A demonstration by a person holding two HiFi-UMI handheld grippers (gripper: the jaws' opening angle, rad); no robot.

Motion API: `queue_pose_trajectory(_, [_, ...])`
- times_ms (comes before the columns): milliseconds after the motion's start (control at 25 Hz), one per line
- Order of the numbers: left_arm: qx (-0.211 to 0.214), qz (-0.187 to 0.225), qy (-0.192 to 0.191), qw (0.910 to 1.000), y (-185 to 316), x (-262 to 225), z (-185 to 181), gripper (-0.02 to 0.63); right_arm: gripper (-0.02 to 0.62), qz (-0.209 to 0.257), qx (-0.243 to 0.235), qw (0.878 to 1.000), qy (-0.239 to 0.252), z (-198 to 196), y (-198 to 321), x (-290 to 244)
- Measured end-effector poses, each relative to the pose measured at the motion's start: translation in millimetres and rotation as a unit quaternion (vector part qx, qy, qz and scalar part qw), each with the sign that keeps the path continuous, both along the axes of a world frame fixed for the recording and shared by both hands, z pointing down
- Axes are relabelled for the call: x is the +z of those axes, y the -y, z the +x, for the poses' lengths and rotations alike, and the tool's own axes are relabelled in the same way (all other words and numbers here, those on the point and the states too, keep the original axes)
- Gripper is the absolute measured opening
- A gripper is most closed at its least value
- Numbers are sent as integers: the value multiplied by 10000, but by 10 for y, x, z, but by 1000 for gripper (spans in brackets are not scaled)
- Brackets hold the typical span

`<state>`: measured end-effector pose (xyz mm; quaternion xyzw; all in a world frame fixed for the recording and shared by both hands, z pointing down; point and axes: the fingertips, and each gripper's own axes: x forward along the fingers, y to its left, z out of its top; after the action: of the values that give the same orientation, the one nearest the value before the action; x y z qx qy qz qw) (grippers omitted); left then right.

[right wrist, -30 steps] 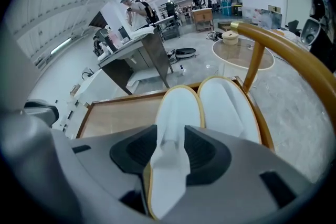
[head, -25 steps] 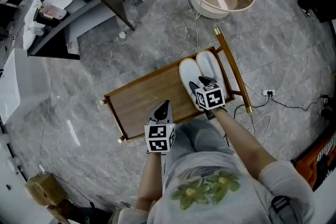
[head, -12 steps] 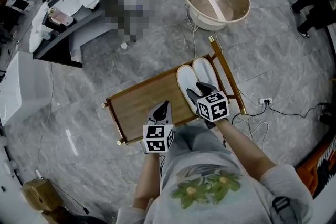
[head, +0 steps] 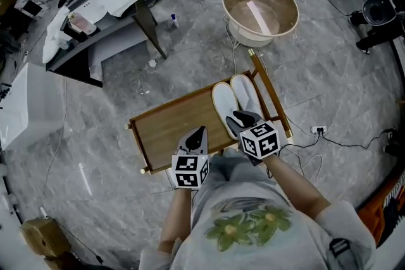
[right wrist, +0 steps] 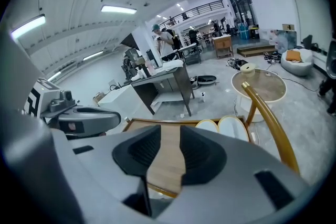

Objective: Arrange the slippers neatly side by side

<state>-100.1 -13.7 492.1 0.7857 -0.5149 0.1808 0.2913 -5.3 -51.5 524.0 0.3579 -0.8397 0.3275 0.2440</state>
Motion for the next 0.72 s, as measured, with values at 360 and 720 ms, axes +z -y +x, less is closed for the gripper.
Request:
queue_pose_trajectory(360, [130,182,-39,9997,-128,-122,133,15,6,282,-88,9992,-273,165,-234,-163])
queue_pose_trajectory(720, [232,264,-46,9994,-197,-221,214,16,6,561,-255,9980,-129,182,-380,-372])
